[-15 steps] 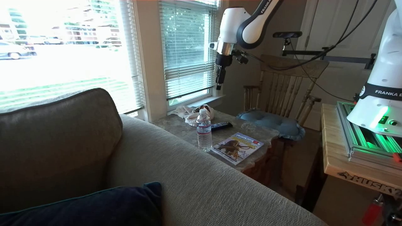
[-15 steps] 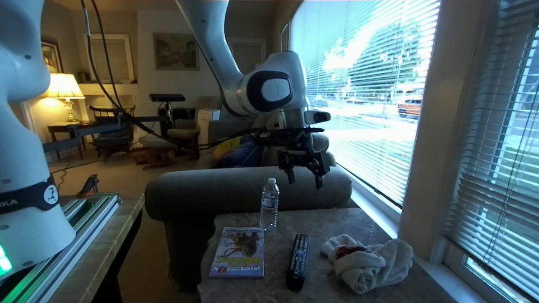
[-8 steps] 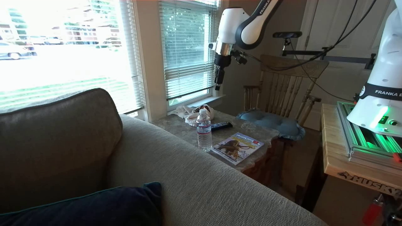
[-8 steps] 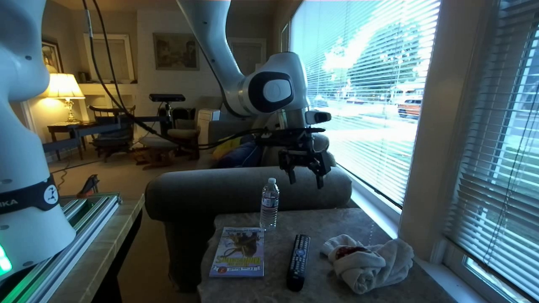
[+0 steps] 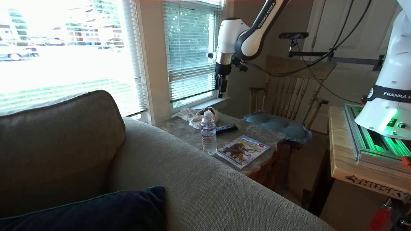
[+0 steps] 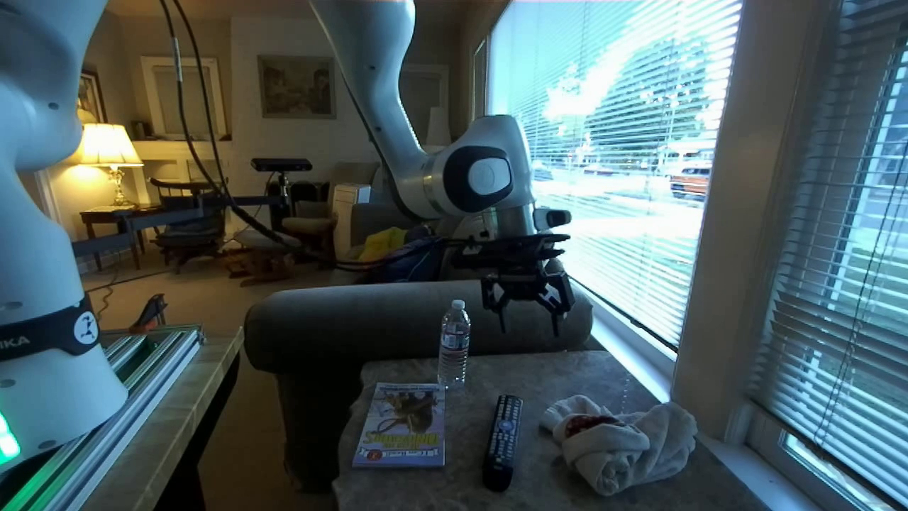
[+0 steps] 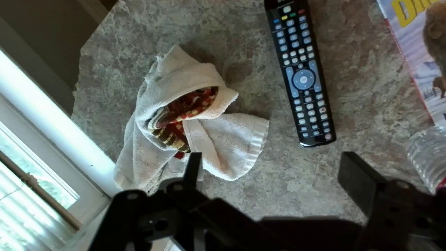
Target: Move the black remote to the left and wipe the table with the white cloth
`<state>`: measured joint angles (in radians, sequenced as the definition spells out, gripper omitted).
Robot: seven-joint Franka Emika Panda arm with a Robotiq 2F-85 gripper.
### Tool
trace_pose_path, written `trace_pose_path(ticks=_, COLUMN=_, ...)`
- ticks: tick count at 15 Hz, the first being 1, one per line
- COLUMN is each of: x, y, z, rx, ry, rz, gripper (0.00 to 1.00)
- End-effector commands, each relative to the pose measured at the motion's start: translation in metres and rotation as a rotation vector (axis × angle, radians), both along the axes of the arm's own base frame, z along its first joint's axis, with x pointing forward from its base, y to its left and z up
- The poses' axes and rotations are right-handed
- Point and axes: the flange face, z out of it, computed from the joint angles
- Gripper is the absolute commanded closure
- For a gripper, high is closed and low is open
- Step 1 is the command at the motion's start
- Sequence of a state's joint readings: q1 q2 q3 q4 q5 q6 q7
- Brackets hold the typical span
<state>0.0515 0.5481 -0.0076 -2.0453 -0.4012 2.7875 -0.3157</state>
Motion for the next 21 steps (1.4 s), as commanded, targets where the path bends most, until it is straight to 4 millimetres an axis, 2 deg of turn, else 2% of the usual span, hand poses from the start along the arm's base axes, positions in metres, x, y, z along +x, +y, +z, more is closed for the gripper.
trace_pose_path(ticks=1, x=0.016, y=0.004, z=-0.023, rx=-0.054, ry=0.033, rz=0.107, gripper=0.00)
trace_pose_path(ticks=5, x=0.021, y=0.003, z=-0.045, rx=-0.082, ry=0.078, rz=0.222, gripper=0.00)
trace_pose_path(ticks=10, x=0.015, y=0.005, z=-0.068, rx=-0.091, ry=0.126, rz=0.325, gripper=0.00)
trace_pose_path(ticks=18, x=0.007, y=0.008, z=-0.109, rx=-0.096, ry=0.154, rz=0.329, gripper=0.00)
trace_pose_path(ticks=21, x=0.008, y=0.009, z=-0.113, rx=-0.124, ry=0.157, rz=0.332, gripper=0.00)
